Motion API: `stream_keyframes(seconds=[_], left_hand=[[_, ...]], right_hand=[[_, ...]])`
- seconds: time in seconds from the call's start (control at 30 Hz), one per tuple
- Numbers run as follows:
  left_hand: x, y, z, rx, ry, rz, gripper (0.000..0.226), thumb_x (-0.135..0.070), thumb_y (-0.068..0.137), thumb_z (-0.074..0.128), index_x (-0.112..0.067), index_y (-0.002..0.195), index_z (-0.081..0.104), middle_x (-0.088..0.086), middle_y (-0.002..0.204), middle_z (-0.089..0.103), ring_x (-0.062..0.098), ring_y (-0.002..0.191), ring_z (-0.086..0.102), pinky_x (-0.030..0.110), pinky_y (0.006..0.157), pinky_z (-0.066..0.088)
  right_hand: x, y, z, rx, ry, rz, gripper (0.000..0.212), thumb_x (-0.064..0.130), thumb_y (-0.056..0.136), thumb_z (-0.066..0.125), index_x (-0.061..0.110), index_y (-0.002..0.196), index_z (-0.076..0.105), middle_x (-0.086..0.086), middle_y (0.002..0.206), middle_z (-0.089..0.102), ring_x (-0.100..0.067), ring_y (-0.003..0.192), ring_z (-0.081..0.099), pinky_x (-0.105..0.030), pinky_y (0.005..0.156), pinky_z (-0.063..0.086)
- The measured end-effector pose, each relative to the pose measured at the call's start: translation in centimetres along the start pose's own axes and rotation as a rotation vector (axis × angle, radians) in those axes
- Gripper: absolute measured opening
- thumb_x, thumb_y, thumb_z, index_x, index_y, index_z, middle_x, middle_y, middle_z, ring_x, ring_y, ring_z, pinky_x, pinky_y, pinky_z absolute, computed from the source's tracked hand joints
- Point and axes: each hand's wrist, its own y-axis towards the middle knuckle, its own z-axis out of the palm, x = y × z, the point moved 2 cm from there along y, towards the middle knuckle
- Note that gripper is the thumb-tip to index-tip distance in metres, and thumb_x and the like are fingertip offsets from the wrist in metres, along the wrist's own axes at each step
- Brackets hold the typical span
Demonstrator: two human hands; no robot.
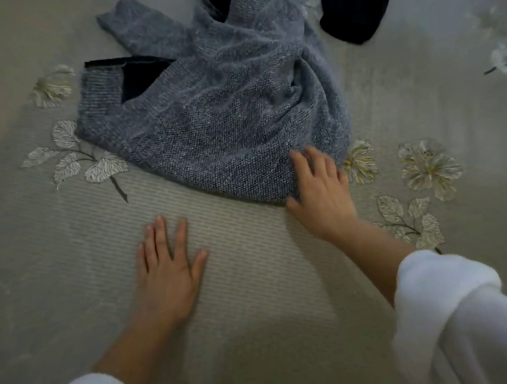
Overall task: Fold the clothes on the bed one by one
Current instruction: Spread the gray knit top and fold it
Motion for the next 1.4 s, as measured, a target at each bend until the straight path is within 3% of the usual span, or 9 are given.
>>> stream_keyframes(seconds=[0.17, 0.37, 0.6, 0.77, 0.87, 0.97, 1.13, 1.27, 1.4], left_hand=[[0.0, 0.2, 0.5, -0.035, 0.047, -0.013, 0.075, -0.066, 0.087, 0.004, -0.031, 0.152, -0.006, 0.009, 0.160, -0.013, 0.019, 0.144, -0.024, 0.036, 0.111, -0.019], [0.2, 0.3, 0.5, -0.010, 0.002, -0.020, 0.074, -0.071, 0.082, -0.001, -0.036, 0.144, -0.020, 0.006, 0.158, -0.021, 0.010, 0.133, -0.039, 0.028, 0.103, -0.033], [0.7, 1.4, -0.9, 0.133, -0.197, -0.084, 0.057, -0.045, 0.099, 0.032, -0.026, 0.151, 0.018, 0.010, 0.160, -0.001, 0.025, 0.146, -0.009, 0.038, 0.116, -0.006], [-1.0, -3.7, -3.1, -0.215, -1.034, -0.484, 0.069, -0.040, 0.075, 0.044, 0.004, 0.128, 0.044, 0.021, 0.132, 0.044, 0.034, 0.126, 0.038, 0.038, 0.100, 0.032], [-2.4, -9.6, -2.5, -0.378, -0.776, -0.677, 0.083, -0.033, 0.088, 0.059, -0.001, 0.150, 0.014, 0.024, 0.154, 0.016, 0.038, 0.140, 0.019, 0.049, 0.113, 0.018], [-5.1, -13.2, -2.2, -0.345, -0.541, -0.303, 0.087, -0.038, 0.090, 0.060, -0.008, 0.152, 0.007, 0.015, 0.159, 0.000, 0.030, 0.145, 0.002, 0.049, 0.117, 0.008], [-10.2, -15.5, 0.1, 0.160, -0.258, 0.172, 0.107, -0.079, 0.078, 0.040, -0.021, 0.152, -0.012, -0.004, 0.156, -0.027, 0.012, 0.139, -0.031, 0.040, 0.115, -0.010], [-12.0, -17.2, 1.4, 0.311, -0.103, 0.159, 0.069, -0.060, 0.088, 0.051, -0.017, 0.139, 0.036, 0.005, 0.156, 0.025, 0.027, 0.147, 0.008, 0.056, 0.116, 0.017], [-9.7, -18.8, -1.2, 0.232, -0.736, 0.077, 0.016, -0.039, 0.091, 0.061, -0.027, 0.101, 0.061, -0.012, 0.101, 0.068, 0.014, 0.101, 0.065, 0.017, 0.074, 0.051]], right_hand=[[-0.9, 7.5, -0.7, 0.073, -0.146, -0.016, 0.086, 0.046, 0.077, 0.073, 0.025, 0.146, 0.026, -0.004, 0.161, -0.009, -0.028, 0.147, -0.014, -0.060, 0.113, 0.001], [0.4, 7.3, -0.4, 0.067, -0.075, -0.082, 0.024, 0.034, 0.093, 0.056, 0.013, 0.105, 0.054, -0.010, 0.113, 0.058, -0.034, 0.111, 0.054, -0.046, 0.088, 0.042], [-0.1, -2.1, 0.7, 0.271, 0.039, -0.064, 0.020, 0.035, 0.093, 0.055, 0.017, 0.102, 0.056, -0.009, 0.100, 0.065, -0.031, 0.097, 0.060, -0.036, 0.074, 0.046], [0.0, -12.5, 3.7, 0.320, 0.064, -0.043, 0.026, 0.036, 0.091, 0.053, 0.016, 0.108, 0.057, -0.012, 0.104, 0.064, -0.032, 0.101, 0.059, -0.038, 0.082, 0.048], [0.0, -18.2, 4.8, 0.390, 0.100, -0.030, 0.026, 0.036, 0.091, 0.055, 0.018, 0.109, 0.058, -0.011, 0.105, 0.062, -0.030, 0.103, 0.056, -0.036, 0.084, 0.044], [0.5, -24.1, 5.7, 0.465, 0.105, -0.030, 0.027, 0.038, 0.090, 0.055, 0.023, 0.111, 0.060, -0.007, 0.109, 0.063, -0.028, 0.108, 0.052, -0.035, 0.088, 0.039], [1.4, -32.5, 6.2, 0.687, 0.174, -0.032, 0.031, 0.040, 0.080, 0.060, 0.020, 0.102, 0.066, -0.010, 0.108, 0.067, -0.029, 0.108, 0.057, -0.034, 0.088, 0.044], [1.9, -36.0, 4.7, 0.798, 0.349, 0.014, 0.039, 0.049, 0.064, 0.055, 0.016, 0.083, 0.065, -0.001, 0.072, 0.064, -0.024, 0.083, 0.062, -0.023, 0.064, 0.035], [0.0, -35.4, 3.0, 0.802, 0.585, 0.196, 0.013, 0.025, 0.073, 0.075, 0.022, 0.068, 0.064, 0.012, 0.061, 0.056, 0.000, 0.060, 0.053, -0.015, 0.060, 0.040]])
